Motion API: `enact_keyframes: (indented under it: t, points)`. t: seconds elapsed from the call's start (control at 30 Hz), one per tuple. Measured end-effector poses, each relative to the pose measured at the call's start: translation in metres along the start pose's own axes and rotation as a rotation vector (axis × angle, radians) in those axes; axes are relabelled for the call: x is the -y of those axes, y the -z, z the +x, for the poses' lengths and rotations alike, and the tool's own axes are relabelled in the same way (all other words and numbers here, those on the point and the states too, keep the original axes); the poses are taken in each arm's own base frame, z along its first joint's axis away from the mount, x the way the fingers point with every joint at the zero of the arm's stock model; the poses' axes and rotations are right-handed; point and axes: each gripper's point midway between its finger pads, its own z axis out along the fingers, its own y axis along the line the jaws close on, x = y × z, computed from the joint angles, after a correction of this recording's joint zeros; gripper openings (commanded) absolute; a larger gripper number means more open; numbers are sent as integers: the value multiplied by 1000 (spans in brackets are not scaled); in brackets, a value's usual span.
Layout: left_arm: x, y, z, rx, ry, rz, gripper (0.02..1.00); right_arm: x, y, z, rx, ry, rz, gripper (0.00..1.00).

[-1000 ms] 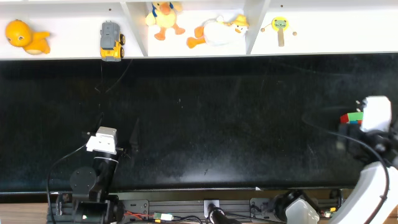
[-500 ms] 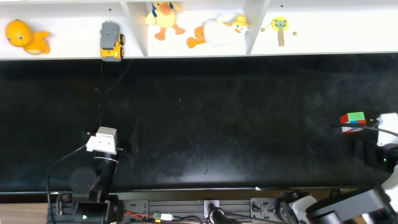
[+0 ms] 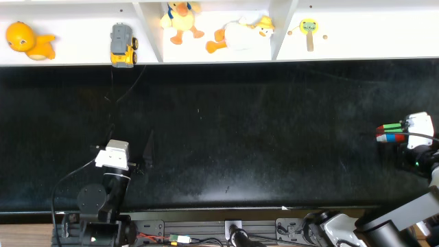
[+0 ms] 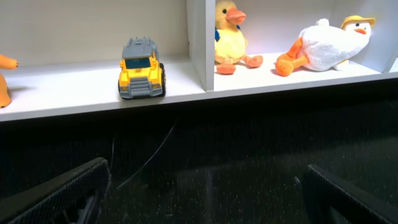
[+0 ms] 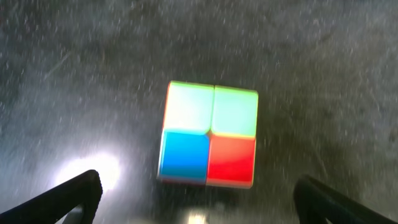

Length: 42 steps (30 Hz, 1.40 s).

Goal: Store Toys

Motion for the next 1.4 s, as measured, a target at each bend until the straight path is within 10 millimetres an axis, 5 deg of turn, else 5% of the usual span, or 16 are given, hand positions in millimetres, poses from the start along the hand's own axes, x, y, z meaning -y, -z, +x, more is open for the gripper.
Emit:
enact_keyframes:
  t: [0.67, 0.93, 1.4]
  points:
    - [0, 0, 0, 0, 0, 0, 998, -9, -19, -2, -15, -141, -54, 996]
    - [0, 0, 0, 0, 0, 0, 998, -5, -19, -2, -17, -142, -36, 730]
    - [0, 0, 0, 0, 0, 0, 998, -1, -20, 4, -50, -153, -10, 524]
